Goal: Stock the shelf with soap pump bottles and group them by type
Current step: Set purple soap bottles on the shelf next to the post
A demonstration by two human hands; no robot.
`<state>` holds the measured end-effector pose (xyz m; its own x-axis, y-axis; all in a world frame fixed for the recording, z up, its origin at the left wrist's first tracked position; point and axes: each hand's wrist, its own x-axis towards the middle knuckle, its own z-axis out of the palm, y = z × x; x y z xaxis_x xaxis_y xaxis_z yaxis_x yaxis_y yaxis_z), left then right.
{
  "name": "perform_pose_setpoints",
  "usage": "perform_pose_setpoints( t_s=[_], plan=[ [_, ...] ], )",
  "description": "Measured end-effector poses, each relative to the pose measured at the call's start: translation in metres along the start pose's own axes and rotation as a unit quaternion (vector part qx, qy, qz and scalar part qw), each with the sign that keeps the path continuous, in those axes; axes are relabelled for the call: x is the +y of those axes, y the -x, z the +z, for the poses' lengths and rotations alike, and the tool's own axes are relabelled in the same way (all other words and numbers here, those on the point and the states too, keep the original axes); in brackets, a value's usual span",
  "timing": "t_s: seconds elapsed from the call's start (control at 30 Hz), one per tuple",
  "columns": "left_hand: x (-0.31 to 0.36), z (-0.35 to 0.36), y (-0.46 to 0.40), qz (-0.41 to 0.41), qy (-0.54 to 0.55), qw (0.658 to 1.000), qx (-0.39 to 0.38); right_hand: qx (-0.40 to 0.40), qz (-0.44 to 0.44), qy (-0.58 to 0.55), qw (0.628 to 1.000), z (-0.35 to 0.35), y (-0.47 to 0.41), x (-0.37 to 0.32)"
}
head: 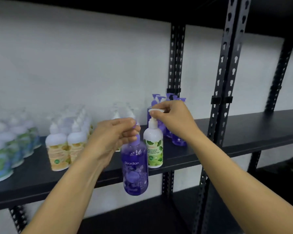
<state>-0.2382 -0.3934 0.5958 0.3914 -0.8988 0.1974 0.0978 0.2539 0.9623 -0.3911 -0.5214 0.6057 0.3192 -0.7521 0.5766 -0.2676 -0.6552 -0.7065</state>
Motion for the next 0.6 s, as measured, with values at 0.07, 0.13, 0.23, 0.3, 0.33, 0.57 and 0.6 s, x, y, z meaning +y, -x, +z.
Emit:
perform_pose_setpoints(
  t_s=[0.07, 0.13, 0.23, 0.3, 0.33, 0.57, 0.6],
  plan=[
    [0.01, -0.012, 0.003, 0.01, 0.011, 1.0, 0.012, 0.0, -0.007, 0.004, 1.0, 0.015, -0.008, -0.008],
    [0.018, -0.025, 0.005, 0.017, 0.023, 0.999, 0.028, -0.002, -0.014, 0.003, 1.0, 0.03, -0.015, -0.013],
    [0.027, -0.041, 0.007, 0.022, 0.042, 0.998, 0.048, -0.004, -0.019, -0.002, 1.0, 0.052, -0.023, -0.018],
    [0.032, -0.051, 0.007, 0.02, 0.047, 0.997, 0.065, -0.004, -0.023, -0.004, 1.0, 0.065, -0.028, -0.02],
    [0.034, -0.056, 0.008, 0.019, 0.049, 0.996, 0.071, -0.006, -0.024, -0.005, 1.0, 0.071, -0.03, -0.02],
    [0.041, -0.079, 0.008, 0.016, 0.053, 0.994, 0.091, -0.041, -0.006, -0.024, 0.999, 0.099, -0.047, -0.017],
    [0.041, -0.081, 0.008, 0.016, 0.052, 0.994, 0.093, -0.045, -0.006, -0.022, 0.999, 0.102, -0.049, -0.017]
  ],
)
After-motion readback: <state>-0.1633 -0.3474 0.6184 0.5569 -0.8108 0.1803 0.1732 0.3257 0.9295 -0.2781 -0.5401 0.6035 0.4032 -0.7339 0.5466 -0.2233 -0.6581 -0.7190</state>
